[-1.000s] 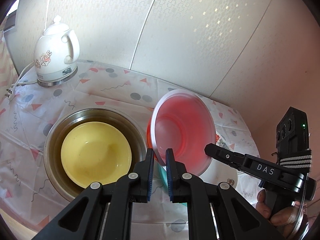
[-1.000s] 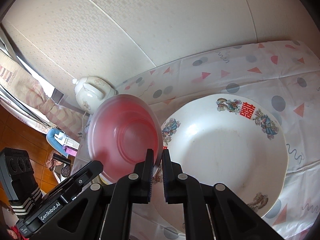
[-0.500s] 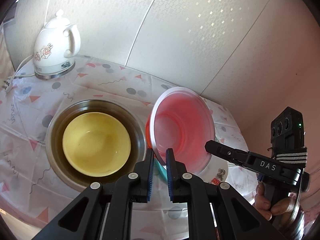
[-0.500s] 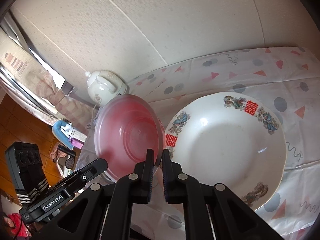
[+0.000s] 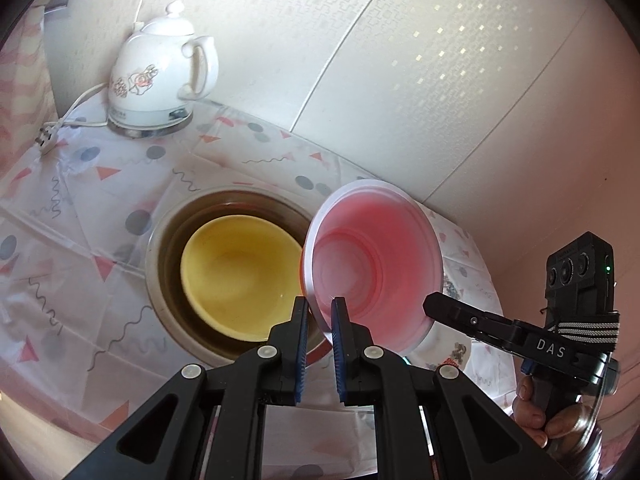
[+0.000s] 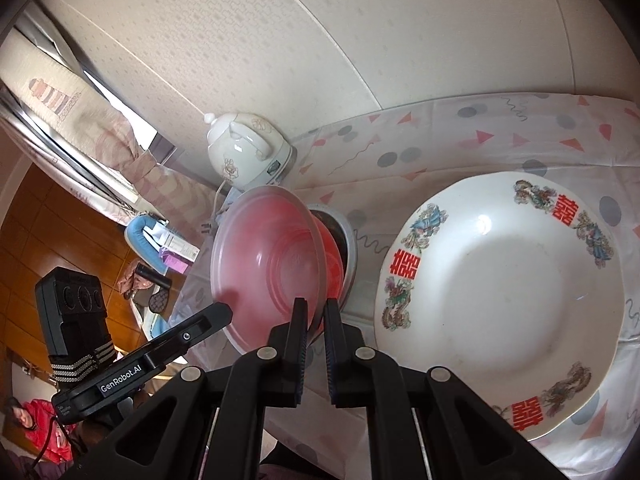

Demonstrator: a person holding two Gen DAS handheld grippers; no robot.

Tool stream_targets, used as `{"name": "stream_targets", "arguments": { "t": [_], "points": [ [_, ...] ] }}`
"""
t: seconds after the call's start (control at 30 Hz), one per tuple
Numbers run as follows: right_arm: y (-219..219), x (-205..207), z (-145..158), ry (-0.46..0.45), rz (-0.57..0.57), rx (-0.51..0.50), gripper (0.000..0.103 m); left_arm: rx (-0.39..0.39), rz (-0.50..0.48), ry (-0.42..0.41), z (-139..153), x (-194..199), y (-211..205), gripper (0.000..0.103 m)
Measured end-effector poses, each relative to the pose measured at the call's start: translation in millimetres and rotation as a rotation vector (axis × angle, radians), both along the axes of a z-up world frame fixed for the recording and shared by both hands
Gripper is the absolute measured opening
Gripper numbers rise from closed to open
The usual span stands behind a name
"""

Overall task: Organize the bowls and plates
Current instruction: 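Carry the red bowl with both grippers toward the steel bowl, then lower the red bowl into the yellow bowl inside the steel bowl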

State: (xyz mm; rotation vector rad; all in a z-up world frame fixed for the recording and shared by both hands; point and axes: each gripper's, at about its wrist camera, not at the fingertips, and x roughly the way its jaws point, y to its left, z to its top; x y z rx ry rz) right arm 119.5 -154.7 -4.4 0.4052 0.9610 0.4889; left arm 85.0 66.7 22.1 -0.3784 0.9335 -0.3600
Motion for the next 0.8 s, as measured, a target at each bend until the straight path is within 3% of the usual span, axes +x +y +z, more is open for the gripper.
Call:
{"name": "stream_targets", "arguments": {
  "t": [0.5,0.8],
  "points": [
    [33.1,13.7,-4.2,0.033,0.058,0.017,0.008,0.000,0.097,-0.002,1.3,6.3,31.6,0.011],
    [47.2,28.4,-15.8,0.097,0.072,0.049,0.008,-0.004,0.153,0.054,-6.7,17.4,51.2,0.011]
  ]
}}
